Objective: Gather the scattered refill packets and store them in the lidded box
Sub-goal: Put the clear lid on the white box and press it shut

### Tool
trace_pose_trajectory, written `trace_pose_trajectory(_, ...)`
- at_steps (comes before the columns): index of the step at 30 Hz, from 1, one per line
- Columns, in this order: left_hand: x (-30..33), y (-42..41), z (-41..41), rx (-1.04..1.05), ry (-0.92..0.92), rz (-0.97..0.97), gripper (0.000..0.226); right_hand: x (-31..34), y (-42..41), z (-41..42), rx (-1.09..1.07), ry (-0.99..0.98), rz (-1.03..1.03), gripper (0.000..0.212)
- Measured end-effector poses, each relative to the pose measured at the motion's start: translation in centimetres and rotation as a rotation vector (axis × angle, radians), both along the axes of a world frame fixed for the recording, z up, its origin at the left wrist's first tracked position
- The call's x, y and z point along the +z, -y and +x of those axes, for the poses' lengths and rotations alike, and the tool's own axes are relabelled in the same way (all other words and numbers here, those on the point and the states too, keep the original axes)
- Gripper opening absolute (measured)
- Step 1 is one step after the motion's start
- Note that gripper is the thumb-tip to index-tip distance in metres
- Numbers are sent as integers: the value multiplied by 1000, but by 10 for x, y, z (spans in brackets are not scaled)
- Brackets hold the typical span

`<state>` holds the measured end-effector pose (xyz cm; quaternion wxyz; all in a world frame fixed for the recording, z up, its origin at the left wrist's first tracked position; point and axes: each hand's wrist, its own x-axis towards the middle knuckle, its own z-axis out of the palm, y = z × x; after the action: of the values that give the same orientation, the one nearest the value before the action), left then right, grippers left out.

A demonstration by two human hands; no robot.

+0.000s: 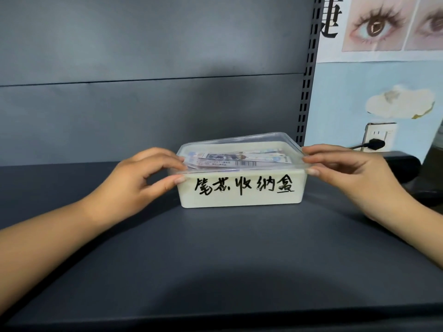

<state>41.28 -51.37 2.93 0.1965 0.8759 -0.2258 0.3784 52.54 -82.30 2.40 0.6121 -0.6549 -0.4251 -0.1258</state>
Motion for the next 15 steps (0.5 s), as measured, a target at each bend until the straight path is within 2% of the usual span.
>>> trace_pose_trajectory(4, 1, 0, -2, 5, 4, 122, 38, -3, 4, 0, 102, -46, -23, 29)
trace_pose_trajectory(8, 2, 0, -4, 36, 63, 294, 41, -4, 6, 5, 78, 3, -88, 42)
trace_pose_trajectory(10, 5, -3, -3, 61, 109, 420, 44, -3, 8, 10, -75, 227, -214, 46)
trace_pose_trajectory(13, 11, -9, 1, 76, 199, 628, 37, 1, 8, 18, -281, 714, -394, 55)
trace_pose_trajectory(15, 13, -10, 4, 76, 247, 704, 34, 2, 8, 24, -363, 967, -434, 50)
